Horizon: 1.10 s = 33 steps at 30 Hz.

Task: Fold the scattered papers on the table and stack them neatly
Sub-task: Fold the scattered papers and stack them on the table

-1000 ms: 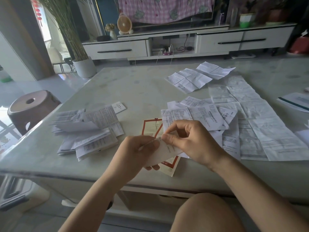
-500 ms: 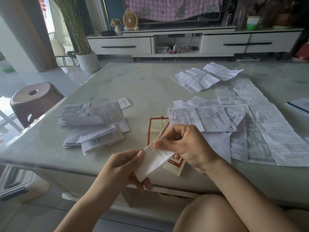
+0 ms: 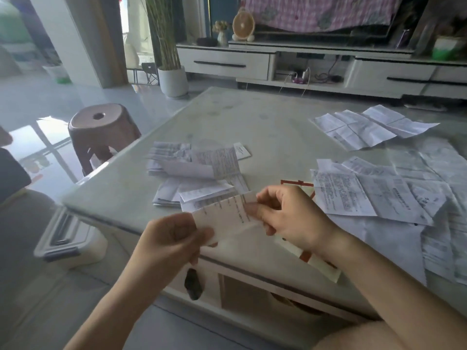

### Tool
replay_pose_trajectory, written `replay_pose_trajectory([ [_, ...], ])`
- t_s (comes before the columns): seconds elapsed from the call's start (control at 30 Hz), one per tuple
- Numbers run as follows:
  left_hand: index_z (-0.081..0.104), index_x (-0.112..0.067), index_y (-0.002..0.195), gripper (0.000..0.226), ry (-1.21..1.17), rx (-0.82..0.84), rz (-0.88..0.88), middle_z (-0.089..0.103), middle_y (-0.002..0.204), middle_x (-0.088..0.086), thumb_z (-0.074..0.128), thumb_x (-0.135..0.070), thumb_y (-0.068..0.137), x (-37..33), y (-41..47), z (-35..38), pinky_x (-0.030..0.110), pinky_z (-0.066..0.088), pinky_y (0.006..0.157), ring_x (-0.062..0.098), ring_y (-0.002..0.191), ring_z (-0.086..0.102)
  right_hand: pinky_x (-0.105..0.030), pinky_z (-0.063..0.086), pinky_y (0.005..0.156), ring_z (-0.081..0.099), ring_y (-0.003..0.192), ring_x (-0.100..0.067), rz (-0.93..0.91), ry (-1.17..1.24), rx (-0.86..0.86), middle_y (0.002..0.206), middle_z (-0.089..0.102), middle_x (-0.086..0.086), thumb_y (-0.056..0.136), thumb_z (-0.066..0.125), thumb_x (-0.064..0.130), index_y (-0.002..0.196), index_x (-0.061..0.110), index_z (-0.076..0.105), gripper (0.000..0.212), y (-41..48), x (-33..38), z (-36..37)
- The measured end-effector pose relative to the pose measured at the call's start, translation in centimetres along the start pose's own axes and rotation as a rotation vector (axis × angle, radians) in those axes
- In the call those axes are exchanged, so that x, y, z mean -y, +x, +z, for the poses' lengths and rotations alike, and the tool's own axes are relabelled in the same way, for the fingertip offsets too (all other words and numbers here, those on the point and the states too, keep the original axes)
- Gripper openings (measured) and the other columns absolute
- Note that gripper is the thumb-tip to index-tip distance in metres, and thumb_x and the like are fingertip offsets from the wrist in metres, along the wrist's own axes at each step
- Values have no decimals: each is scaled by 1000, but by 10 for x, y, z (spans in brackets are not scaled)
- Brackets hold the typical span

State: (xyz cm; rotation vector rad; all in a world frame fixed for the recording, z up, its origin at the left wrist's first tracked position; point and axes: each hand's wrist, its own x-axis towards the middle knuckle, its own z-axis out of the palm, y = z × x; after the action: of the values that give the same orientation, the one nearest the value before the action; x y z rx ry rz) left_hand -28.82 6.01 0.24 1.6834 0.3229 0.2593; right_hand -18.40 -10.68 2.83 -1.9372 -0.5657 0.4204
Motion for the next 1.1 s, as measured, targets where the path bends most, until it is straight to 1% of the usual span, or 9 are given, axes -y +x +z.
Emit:
replay_pose_trajectory([
  [0.2,58,-32,83,18,188,-316,218,62,48,-12,66,-15,83,-20,30,-15,9,33,40,1,37,46,-17,42,49,52,42,3,-76,-25,-139,70,61,-1,86,65,22,85,16,53,14,50,24,20],
  [0.27,56,-33,85,17,381,-364,230,62,49,-14,64,-18,84,-16,47,-14,10,35,44,-1,42,51,-21,41,58,59,60,-7,-51,-128,-194,80,63,-5,85,66,25,92,15,52,18,64,20,24],
  [0.33,56,-24,103,20,543,-345,185,61,52,-6,59,-15,86,-2,58,-6,15,36,48,3,49,52,-22,36,64,59,82,-20,-5,-316,-218,88,60,-5,86,65,25,96,13,53,20,68,9,32],
  [0.43,45,-21,123,36,759,-378,138,63,80,4,52,-17,88,18,59,7,31,33,59,22,72,52,-29,41,70,59,97,-31,-19,-594,-192,103,61,-12,91,57,23,108,9,50,23,64,-6,48],
  [0.6,55,-31,124,34,1013,-365,183,54,108,1,44,-20,94,20,54,10,27,29,67,24,101,53,-30,36,65,61,93,-32,-148,-848,-317,106,61,-9,94,52,18,122,13,43,30,64,-10,50],
  [0.8,53,-31,128,35,1112,-340,145,56,113,2,37,-27,97,20,52,12,27,31,69,24,109,52,-30,38,66,60,86,-33,-196,-963,-197,86,42,-4,96,44,11,101,10,65,22,56,-19,43],
  [0.93,53,-23,127,35,1141,-330,149,55,110,6,40,-17,95,18,53,17,29,31,65,28,103,54,-29,39,68,60,92,-30,-211,-850,-243,92,49,-6,94,48,11,106,11,64,20,48,-9,36],
  [1.0,54,-16,124,32,1077,-373,239,56,100,9,44,-14,94,18,50,17,30,30,60,30,88,57,-30,43,75,58,90,-26,-229,-648,-351,99,56,-7,92,54,16,113,13,62,23,37,3,17],
  [1.1,61,-7,109,22,869,-486,484,60,85,12,49,-14,91,18,37,19,28,32,51,31,58,58,-17,45,67,53,70,-10,-307,-475,-491,82,57,1,90,57,15,98,10,66,13,15,16,-24],
])
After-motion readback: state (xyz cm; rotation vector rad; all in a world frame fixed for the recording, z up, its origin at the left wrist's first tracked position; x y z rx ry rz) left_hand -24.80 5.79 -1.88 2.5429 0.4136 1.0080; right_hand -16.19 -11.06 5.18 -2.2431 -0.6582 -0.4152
